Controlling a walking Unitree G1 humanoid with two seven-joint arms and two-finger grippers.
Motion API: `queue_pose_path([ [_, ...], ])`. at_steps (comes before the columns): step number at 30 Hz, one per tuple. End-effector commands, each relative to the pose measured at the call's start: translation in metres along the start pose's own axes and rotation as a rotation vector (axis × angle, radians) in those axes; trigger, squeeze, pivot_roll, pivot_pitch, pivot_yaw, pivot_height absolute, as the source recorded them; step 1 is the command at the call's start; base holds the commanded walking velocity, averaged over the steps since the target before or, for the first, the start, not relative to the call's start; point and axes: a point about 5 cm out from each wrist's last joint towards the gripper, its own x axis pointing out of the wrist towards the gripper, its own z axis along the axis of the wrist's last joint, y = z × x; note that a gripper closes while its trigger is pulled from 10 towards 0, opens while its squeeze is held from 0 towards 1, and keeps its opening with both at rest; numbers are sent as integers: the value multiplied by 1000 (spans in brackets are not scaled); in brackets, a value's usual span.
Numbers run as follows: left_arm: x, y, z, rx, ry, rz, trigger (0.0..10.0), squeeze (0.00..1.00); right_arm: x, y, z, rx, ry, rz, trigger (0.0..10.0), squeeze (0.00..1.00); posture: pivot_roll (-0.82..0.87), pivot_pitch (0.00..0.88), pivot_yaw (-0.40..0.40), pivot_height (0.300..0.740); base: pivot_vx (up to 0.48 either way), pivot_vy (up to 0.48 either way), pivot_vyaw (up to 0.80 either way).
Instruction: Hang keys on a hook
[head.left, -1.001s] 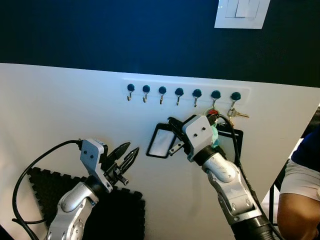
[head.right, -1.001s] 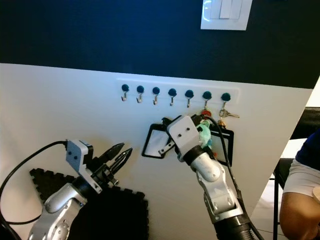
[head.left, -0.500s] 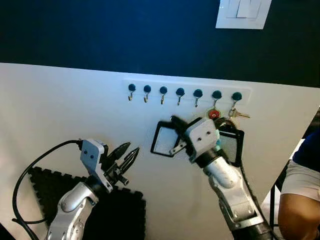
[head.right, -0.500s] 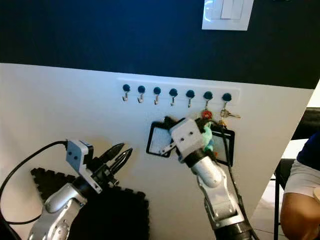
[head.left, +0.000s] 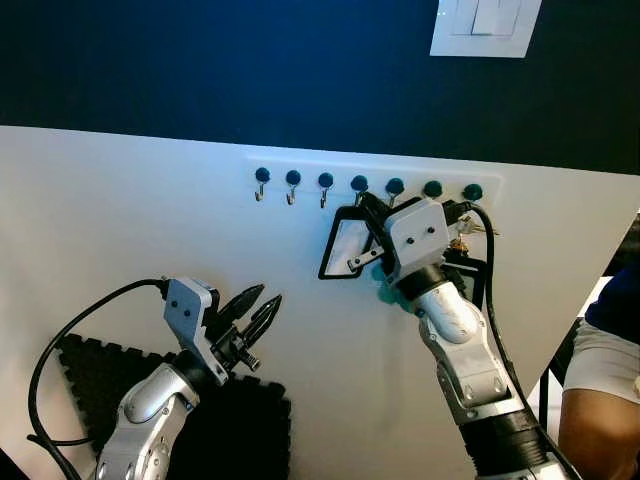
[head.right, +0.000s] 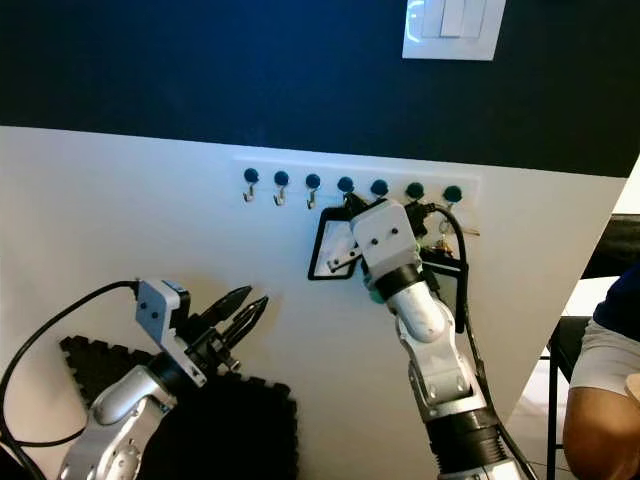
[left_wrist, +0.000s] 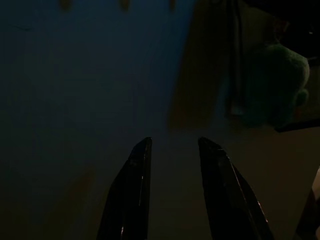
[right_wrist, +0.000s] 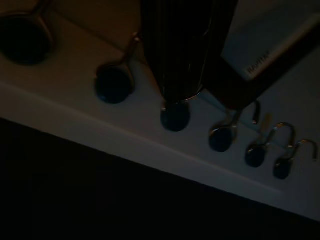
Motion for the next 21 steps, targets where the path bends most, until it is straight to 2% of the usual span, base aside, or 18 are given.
queue_pose_path([
  [1, -2, -1, -2, 11, 15, -9, 10000, 0, 1, -6, -2, -11, 17, -23, 10000, 0, 43, 45, 9, 740, 0, 0, 0],
  [7, -3, -1, -3, 8, 21, -13, 10000, 0, -1, -4, -14, -18, 95, -5, 10000, 0, 40, 44, 11, 740, 0, 0, 0],
  [10, -3, -2, -3, 6, 24, -15, 10000, 0, -4, 3, -18, -19, 112, 45, 10000, 0, 38, 44, 11, 740, 0, 0, 0],
  [12, -3, -2, -4, 6, 26, -17, 10000, 0, -7, 11, -19, -15, 112, 103, 10000, 0, 38, 44, 11, 740, 0, 0, 0],
  [21, -4, -2, -4, 9, 27, -11, 10000, 0, -12, 26, -17, -12, 94, 203, 10000, 0, 40, 49, 8, 740, 0, 0, 0],
])
